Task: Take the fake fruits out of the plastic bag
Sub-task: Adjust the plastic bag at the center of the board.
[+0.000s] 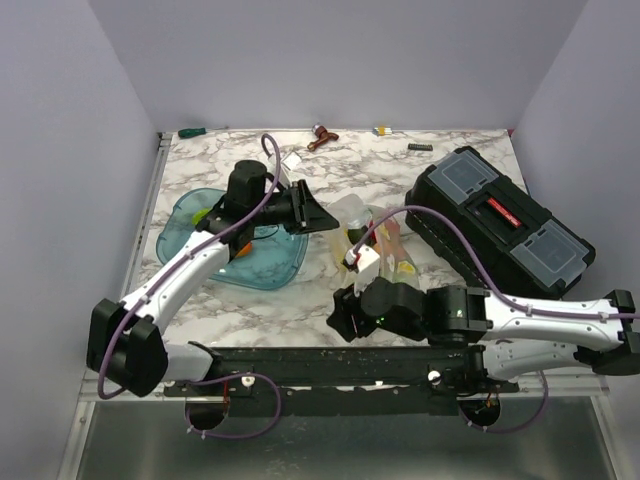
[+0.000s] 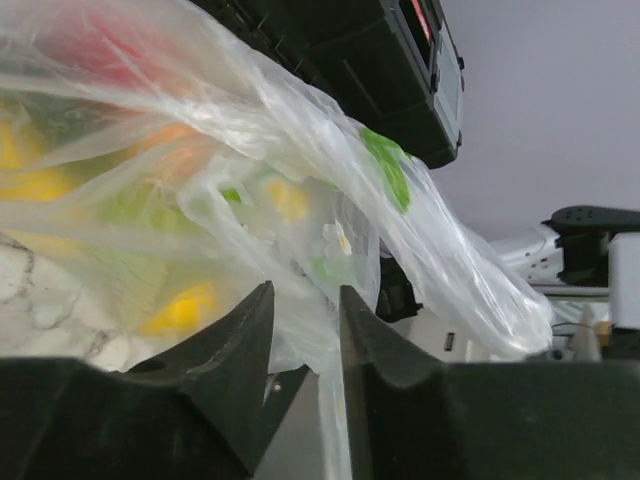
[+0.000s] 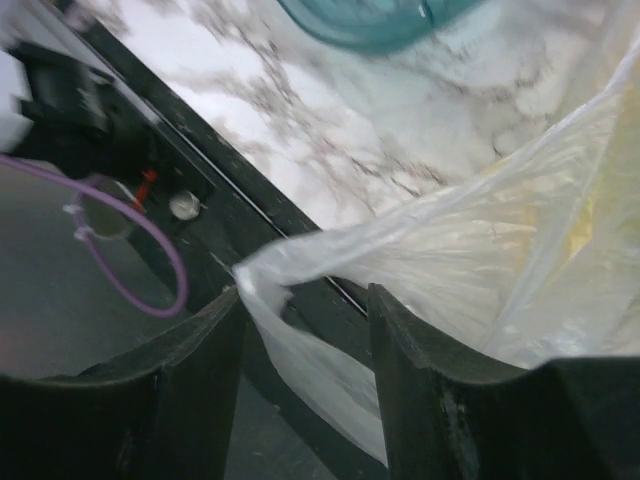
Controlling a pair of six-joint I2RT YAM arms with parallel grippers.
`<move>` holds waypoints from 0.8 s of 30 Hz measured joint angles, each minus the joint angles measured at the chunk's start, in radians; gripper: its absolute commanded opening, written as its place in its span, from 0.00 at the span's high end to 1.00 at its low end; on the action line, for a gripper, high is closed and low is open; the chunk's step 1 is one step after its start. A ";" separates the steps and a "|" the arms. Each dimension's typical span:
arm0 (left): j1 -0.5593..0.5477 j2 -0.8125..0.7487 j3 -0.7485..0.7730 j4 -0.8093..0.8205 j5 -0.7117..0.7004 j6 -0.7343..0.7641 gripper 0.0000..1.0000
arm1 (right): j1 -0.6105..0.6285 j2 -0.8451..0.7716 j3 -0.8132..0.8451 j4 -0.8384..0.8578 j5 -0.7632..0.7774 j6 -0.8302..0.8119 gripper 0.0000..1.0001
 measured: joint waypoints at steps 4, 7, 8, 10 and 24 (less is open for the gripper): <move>0.000 -0.113 -0.008 -0.049 -0.015 0.043 0.33 | -0.006 -0.018 0.111 -0.002 0.000 -0.017 0.21; -0.005 -0.230 -0.043 -0.075 -0.021 0.069 0.28 | -0.013 -0.051 0.175 -0.006 0.014 -0.034 0.17; -0.008 -0.277 -0.060 -0.083 -0.021 0.077 0.28 | -0.017 -0.058 0.196 -0.013 0.026 -0.038 0.15; -0.018 -0.343 -0.090 -0.093 -0.023 0.082 0.26 | -0.034 -0.060 0.238 -0.041 0.053 -0.044 0.13; -0.195 -0.357 -0.213 -0.114 -0.136 0.035 0.22 | -0.438 0.046 0.376 -0.195 0.110 -0.227 0.14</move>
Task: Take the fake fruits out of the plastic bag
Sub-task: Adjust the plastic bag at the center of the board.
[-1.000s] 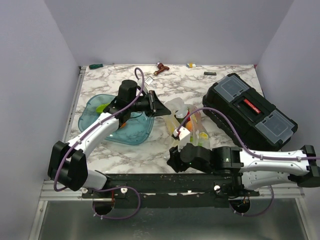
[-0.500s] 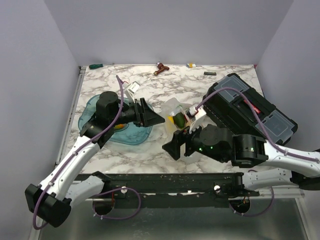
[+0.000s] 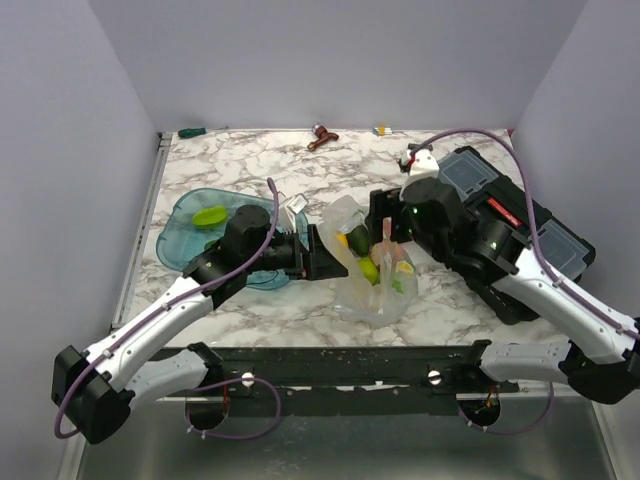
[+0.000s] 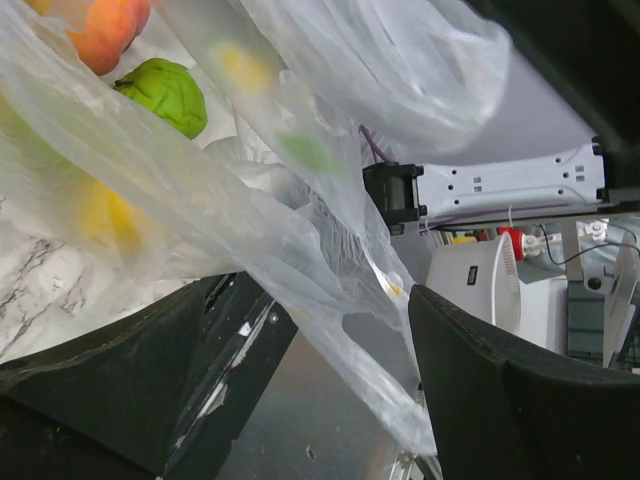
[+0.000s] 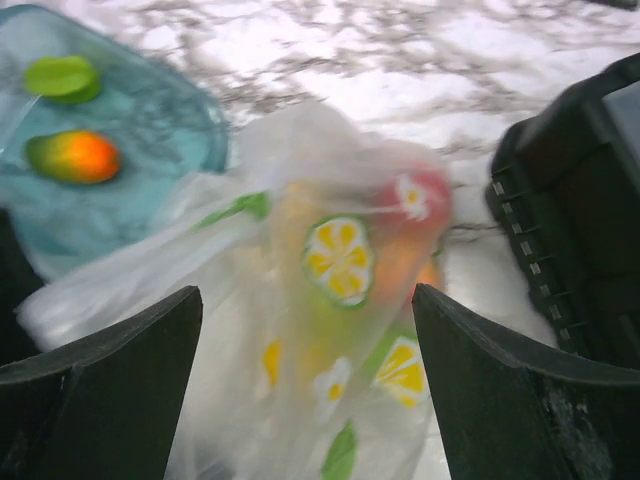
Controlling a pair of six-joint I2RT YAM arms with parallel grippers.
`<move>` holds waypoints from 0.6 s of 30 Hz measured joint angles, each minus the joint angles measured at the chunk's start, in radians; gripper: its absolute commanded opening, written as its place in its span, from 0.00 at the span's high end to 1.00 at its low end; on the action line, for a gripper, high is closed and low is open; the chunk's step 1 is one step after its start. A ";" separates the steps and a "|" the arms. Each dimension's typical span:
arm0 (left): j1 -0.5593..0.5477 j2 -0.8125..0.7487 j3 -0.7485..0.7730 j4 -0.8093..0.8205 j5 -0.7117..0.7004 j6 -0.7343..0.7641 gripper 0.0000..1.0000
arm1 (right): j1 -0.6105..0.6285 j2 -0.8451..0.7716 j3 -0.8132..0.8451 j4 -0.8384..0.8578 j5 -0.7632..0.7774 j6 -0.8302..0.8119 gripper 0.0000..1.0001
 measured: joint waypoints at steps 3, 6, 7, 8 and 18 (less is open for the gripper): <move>-0.031 0.046 -0.006 0.040 -0.021 -0.024 0.27 | -0.125 0.036 -0.010 0.051 -0.077 -0.079 0.14; -0.050 0.082 -0.024 0.085 -0.051 -0.055 0.37 | -0.133 0.051 -0.066 0.137 -0.180 -0.161 0.15; -0.056 0.091 -0.034 0.100 -0.064 -0.066 0.40 | -0.134 0.058 -0.085 0.159 -0.213 -0.187 0.16; -0.063 0.096 -0.044 0.112 -0.077 -0.076 0.44 | -0.135 0.069 -0.097 0.183 -0.241 -0.208 0.16; -0.073 0.111 -0.124 0.226 -0.137 -0.143 0.83 | -0.184 0.235 -0.107 0.344 -0.340 -0.319 0.15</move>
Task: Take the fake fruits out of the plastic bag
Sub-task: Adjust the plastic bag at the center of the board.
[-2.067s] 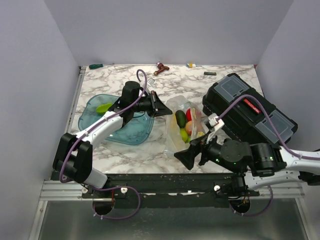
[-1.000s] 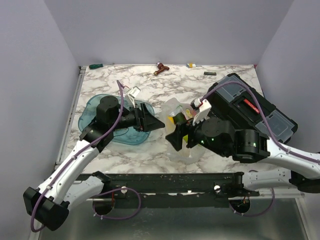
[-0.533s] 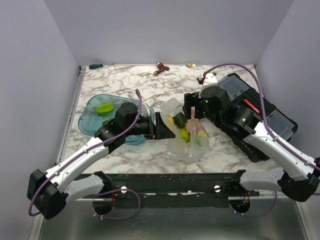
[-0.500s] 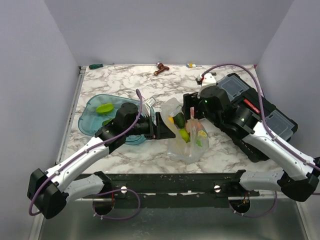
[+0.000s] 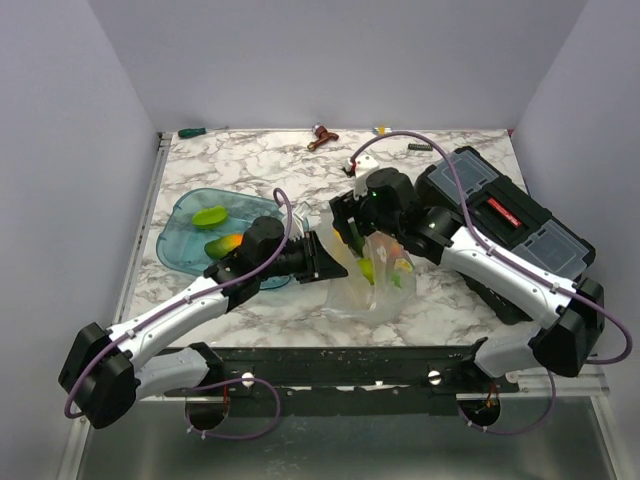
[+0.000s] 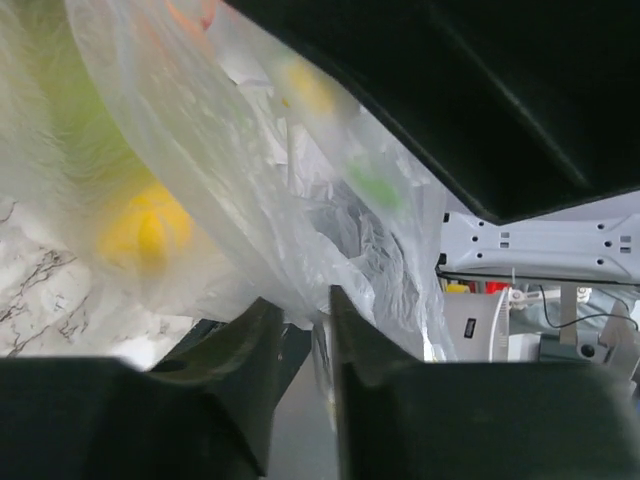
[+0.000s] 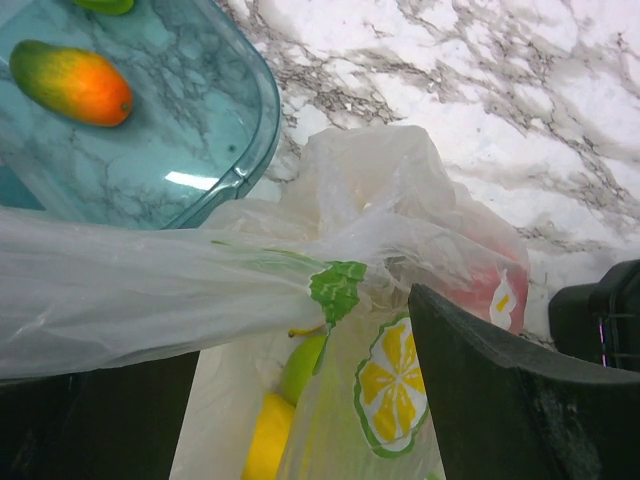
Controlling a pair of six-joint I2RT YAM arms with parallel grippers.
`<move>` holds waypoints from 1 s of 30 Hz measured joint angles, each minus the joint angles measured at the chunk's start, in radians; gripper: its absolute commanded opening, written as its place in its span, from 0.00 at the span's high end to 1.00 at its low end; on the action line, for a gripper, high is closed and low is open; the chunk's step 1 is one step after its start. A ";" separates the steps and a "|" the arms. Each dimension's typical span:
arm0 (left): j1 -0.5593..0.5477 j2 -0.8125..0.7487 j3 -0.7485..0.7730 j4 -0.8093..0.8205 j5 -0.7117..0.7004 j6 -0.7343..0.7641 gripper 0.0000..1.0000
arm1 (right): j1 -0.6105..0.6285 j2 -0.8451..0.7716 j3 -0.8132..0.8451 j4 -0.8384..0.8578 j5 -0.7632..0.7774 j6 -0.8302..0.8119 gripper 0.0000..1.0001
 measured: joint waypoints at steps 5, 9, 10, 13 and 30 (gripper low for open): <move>-0.010 0.002 -0.026 0.024 -0.020 -0.013 1.00 | -0.024 0.031 0.021 0.033 0.003 -0.025 0.25; -0.019 -0.001 -0.045 0.032 -0.041 -0.012 1.00 | -0.075 0.059 0.068 0.055 -0.006 -0.029 0.49; -0.021 -0.003 -0.050 0.033 -0.043 -0.011 1.00 | -0.089 0.068 0.081 0.061 -0.008 -0.026 0.59; -0.039 -0.014 -0.069 0.042 -0.060 -0.006 1.00 | -0.126 0.102 0.122 0.074 -0.012 -0.008 0.77; -0.196 -0.145 -0.177 0.100 -0.276 0.005 1.00 | -0.281 0.488 0.616 -0.150 -0.148 0.076 0.35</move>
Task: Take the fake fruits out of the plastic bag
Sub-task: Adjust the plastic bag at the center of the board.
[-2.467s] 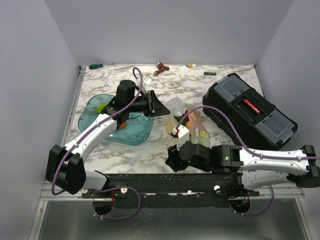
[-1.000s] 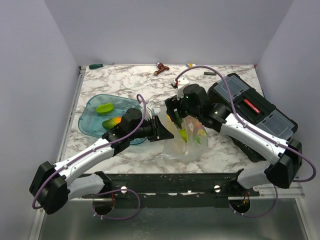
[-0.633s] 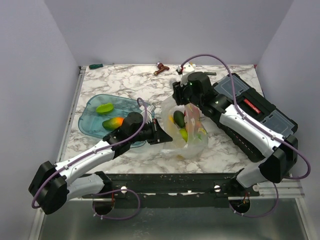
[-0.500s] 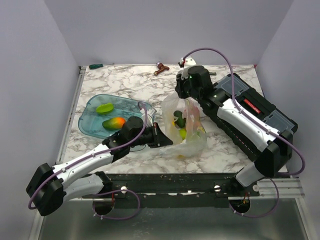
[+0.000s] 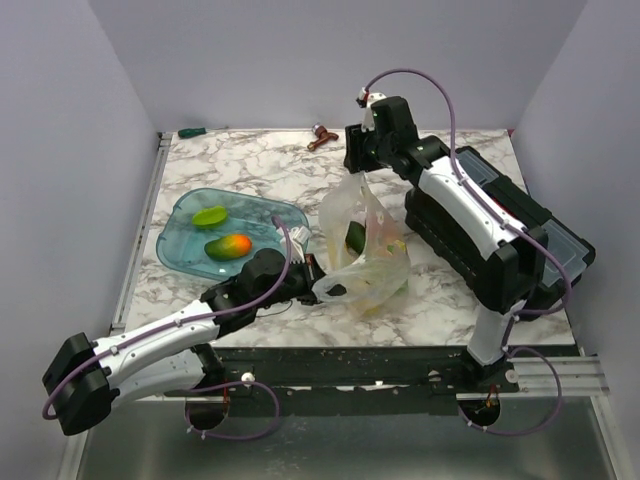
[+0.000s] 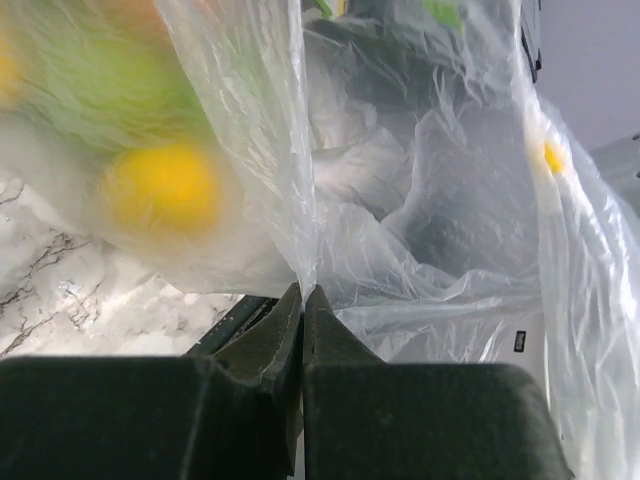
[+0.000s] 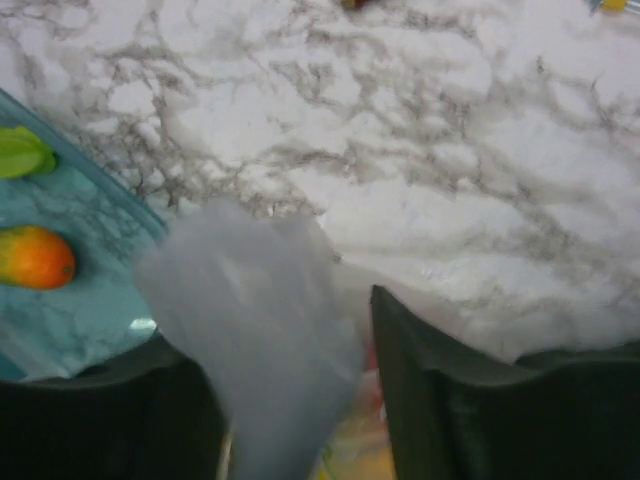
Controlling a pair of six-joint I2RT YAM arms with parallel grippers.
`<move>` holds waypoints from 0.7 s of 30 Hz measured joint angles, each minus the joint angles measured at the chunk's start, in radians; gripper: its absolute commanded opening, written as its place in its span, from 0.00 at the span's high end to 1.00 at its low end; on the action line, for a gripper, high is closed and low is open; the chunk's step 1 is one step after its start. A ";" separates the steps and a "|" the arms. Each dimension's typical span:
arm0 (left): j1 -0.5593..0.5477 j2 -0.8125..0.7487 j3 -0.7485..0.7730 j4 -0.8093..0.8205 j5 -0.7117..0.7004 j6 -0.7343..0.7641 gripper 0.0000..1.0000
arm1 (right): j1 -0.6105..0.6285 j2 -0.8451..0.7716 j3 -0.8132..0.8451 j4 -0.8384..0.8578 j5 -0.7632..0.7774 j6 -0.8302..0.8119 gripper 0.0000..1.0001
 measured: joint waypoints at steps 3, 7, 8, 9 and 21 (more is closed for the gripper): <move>-0.001 0.003 0.037 -0.041 -0.006 0.019 0.89 | 0.002 -0.082 -0.101 -0.051 -0.019 0.012 0.20; -0.001 0.015 0.107 -0.090 -0.010 0.061 0.66 | 0.015 -0.274 -0.270 -0.135 -0.029 0.048 0.04; -0.001 0.019 0.130 -0.109 -0.012 0.074 0.60 | 0.017 -0.319 -0.292 -0.156 -0.029 0.056 0.00; -0.001 0.020 0.140 -0.121 -0.016 0.083 0.56 | 0.017 -0.362 -0.306 -0.175 -0.031 0.065 0.00; 0.032 0.121 0.385 -0.387 -0.095 0.232 0.17 | 0.037 -0.570 -0.406 -0.260 -0.045 0.170 0.00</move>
